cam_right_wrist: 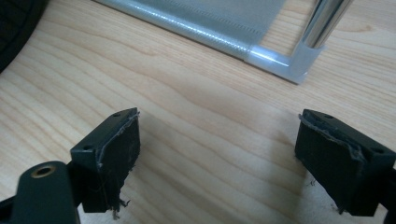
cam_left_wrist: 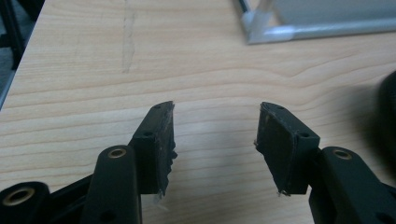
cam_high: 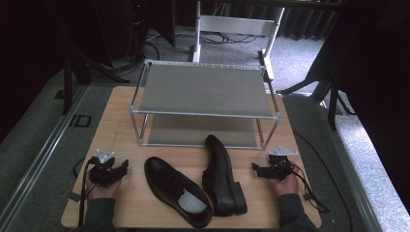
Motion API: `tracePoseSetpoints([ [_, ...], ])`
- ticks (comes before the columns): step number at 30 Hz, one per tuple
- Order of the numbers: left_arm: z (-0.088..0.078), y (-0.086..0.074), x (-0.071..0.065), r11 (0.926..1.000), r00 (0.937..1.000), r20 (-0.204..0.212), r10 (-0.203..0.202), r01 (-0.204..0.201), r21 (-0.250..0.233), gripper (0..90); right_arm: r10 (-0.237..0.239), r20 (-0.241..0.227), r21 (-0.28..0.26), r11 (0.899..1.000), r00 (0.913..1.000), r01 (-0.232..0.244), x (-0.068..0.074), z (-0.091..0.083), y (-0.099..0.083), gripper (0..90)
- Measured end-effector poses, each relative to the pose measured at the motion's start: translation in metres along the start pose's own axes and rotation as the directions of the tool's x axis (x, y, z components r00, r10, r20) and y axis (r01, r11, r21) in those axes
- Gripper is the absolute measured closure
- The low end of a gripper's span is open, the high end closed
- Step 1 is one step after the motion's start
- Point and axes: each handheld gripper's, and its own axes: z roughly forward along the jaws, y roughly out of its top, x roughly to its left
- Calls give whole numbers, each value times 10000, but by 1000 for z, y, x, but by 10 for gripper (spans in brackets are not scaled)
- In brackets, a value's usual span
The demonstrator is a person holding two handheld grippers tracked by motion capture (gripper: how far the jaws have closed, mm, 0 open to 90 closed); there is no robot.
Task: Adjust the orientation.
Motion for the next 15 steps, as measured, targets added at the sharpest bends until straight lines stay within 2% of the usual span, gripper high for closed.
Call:
tracePoseSetpoints([
  [6, -10, 0, -6, 9997, 9995, 240, 188, -184, -154, 465, -5, 15, -2, 10000, 10000, 5, 3, -2, -2, 138],
  [10, -11, 0, -8, 9997, 9991, 363, 232, -229, -79, 461, -8, 9, 9, 10000, 10000, 8, 3, -2, -2, 138],
  [14, -17, 0, -13, 9994, 9976, 609, 337, -334, -57, 461, -3, 19, 6, 10000, 10000, 3, 3, -3, -3, 138],
  [15, -23, -2, -16, 9992, 9962, 780, 385, -376, -137, 462, 4, 15, 8, 10000, 10000, -4, 3, -3, -3, 138],
])
